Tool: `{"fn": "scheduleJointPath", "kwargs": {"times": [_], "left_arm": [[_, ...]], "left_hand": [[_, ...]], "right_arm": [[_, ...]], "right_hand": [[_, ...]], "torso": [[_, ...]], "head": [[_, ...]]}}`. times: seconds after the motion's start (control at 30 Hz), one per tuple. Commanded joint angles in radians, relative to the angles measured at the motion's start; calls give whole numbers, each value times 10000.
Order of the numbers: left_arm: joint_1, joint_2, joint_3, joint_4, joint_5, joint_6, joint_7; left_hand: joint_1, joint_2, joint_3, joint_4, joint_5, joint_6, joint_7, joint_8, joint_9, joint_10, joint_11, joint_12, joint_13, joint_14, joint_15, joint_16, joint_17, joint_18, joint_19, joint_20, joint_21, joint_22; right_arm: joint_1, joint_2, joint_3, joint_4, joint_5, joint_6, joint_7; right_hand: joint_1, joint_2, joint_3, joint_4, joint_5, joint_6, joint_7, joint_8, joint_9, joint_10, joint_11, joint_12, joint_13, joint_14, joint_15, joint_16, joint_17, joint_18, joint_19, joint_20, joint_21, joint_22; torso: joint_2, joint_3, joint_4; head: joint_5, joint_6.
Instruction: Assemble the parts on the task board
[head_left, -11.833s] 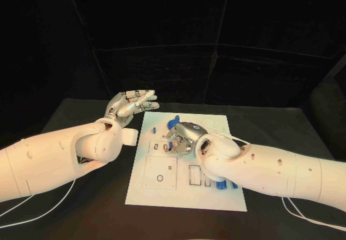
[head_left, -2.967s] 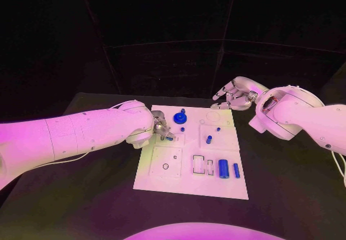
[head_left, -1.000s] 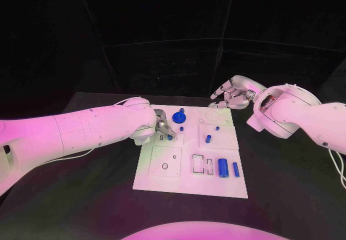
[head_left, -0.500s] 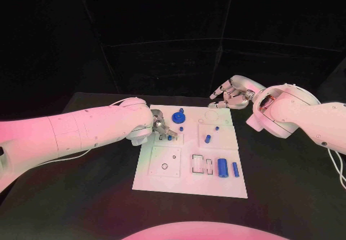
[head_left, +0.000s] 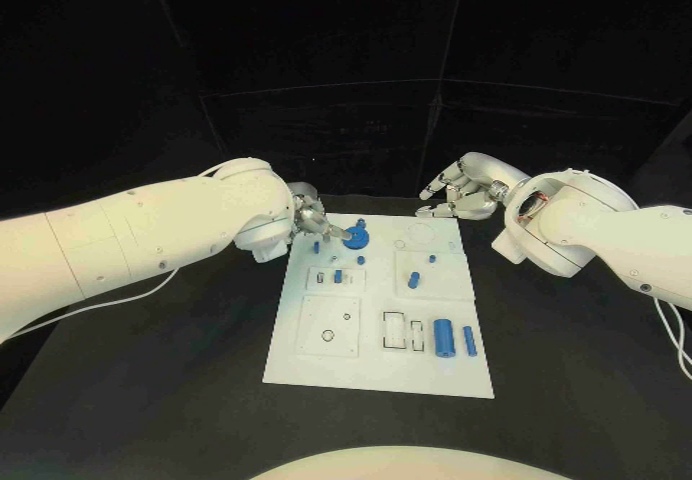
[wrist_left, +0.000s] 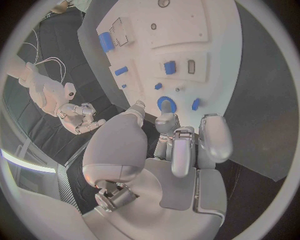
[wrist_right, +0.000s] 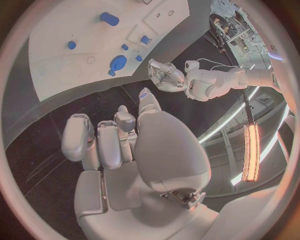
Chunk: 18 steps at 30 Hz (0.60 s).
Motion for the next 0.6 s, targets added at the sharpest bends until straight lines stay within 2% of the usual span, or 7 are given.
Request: {"fn": "scheduleJointPath", "kwargs": {"times": [0.03, 0.13, 0.3, 0.37, 0.6], "left_arm": [[222, 47, 71, -386, -192, 885, -297], [384, 225, 114, -1034, -207, 1192, -313], [476, 596, 101, -2017, -216, 1529, -122], [480, 715, 23, -2273, -219, 1606, -35], [385, 1162, -383, -3058, -225, 1956, 220]], "left_hand": [[-21, 196, -254, 26, -31, -271, 140, -279, -231, -120, 101, -54, -105, 1028, 134, -14, 2533, 119, -118, 87, -151, -174], [158, 266, -494, 11, -29, -387, 244, -538, -490, -162, 195, -47, -151, 1032, 216, -7, 2549, 126, -128, 177, -184, -185], [562, 364, -768, -6, -24, -371, 337, -845, -848, -159, 282, 41, -123, 1042, 297, 11, 2589, 126, -104, 274, -182, -141], [596, 379, -802, -2, -31, -368, 344, -880, -890, -155, 292, 55, -116, 1044, 305, 15, 2597, 125, -99, 282, -177, -130], [481, 487, -1095, 38, -35, -152, 324, -938, -1066, -120, 282, 135, -81, 1053, 312, 31, 2634, 103, -21, 306, -89, 13]], "right_arm": [[24, -1, 8, -4, -23, -37, 90], [24, 19, 8, -17, -23, -36, 92], [24, 49, 8, -44, -23, -18, 95], [23, 56, 8, -51, -22, -11, 96], [23, 107, 8, -82, -22, 15, 109]], "right_hand": [[-26, 84, -69, 12, 18, -78, 21, 50, -10, -56, 18, -25, -14, 281, -85, -70, -8, 198, -50, -3, -38, -19], [-26, 84, -69, 12, 18, -78, 21, 50, -10, -56, 18, -25, -14, 281, -85, -70, -8, 198, -50, -3, -38, -19], [-8, 92, -80, 21, 47, -83, 21, 53, -10, -61, 17, -26, -17, 280, -85, -79, -13, 200, -53, -2, -46, -27], [20, 105, -91, 31, 91, -87, 21, 58, -10, -61, 16, -18, -11, 279, -86, -91, -21, 198, -48, -2, -49, -24], [68, 127, -113, 50, 175, -92, 20, 67, -9, -63, 14, -6, -4, 284, -88, -99, -16, 200, -49, -3, -62, -34]], "torso": [[-6, 25, 21], [5, 10, -7], [19, -14, -15], [15, -11, -15], [18, -10, -16]], "head": [[36, 37], [91, 77], [95, 103], [104, 108], [100, 95]]}}
